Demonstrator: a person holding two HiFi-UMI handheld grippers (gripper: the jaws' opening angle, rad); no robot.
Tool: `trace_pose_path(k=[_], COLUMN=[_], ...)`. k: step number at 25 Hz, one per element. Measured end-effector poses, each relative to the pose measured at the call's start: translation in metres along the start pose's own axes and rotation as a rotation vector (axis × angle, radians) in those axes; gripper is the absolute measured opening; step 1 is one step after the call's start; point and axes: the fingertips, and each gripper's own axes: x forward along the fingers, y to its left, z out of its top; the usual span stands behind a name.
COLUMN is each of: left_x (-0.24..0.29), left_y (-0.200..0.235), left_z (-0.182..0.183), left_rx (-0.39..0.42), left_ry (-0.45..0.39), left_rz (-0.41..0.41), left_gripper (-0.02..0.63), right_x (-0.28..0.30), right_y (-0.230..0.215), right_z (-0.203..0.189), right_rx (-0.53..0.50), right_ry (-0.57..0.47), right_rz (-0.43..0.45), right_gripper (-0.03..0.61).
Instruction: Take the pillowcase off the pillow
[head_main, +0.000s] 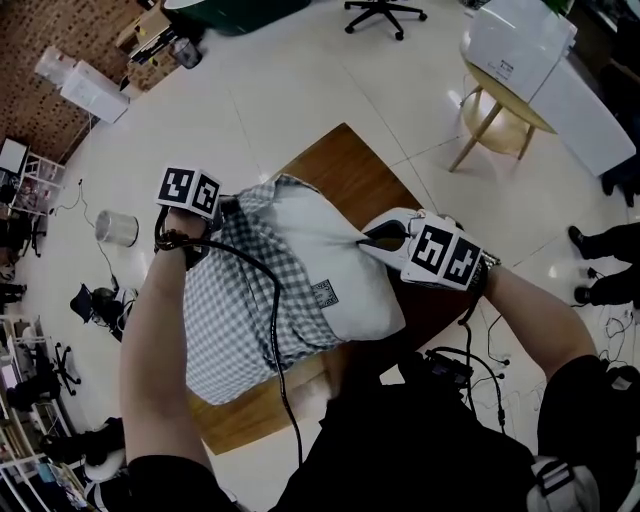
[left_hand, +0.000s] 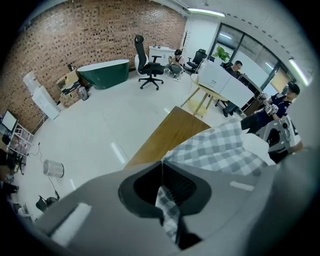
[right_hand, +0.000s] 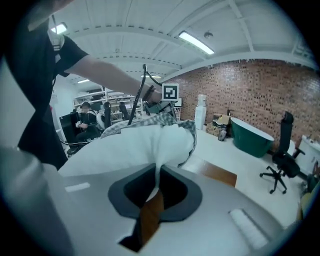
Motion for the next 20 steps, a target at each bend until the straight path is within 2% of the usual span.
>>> trace_pose_path(k=[5, 8, 15, 20], left_x=[-0.007, -0.012, -0.017, -0.015], left_y=[0.022, 0.039, 0.052, 0.055], left_z=[-0.022, -0.038, -0.06, -0.076], left_rx=[-0.05, -0.09, -0.135, -0.151], left_ry=[-0.001, 0.005, -0.007, -0.018], left_rz=[0.054, 0.081, 0.088, 0.085], left_gripper=[0.012, 0.012, 0.012, 0.014], right_x=[-0.014, -0.022, -0.031, -0.029], right_y=[0.015, 0.018, 0.006, -0.005], right_z=[0.017, 0.021, -0.004, -0.033], right_rx=[-0.096, -0.112, -0.054, 0.044], right_ry=[-0.005, -0.002, 0.036, 0.079], right_rz=[-0.025, -0.035, -0.066, -0.077], right_gripper=[0.015, 0.015, 0.015, 0.015])
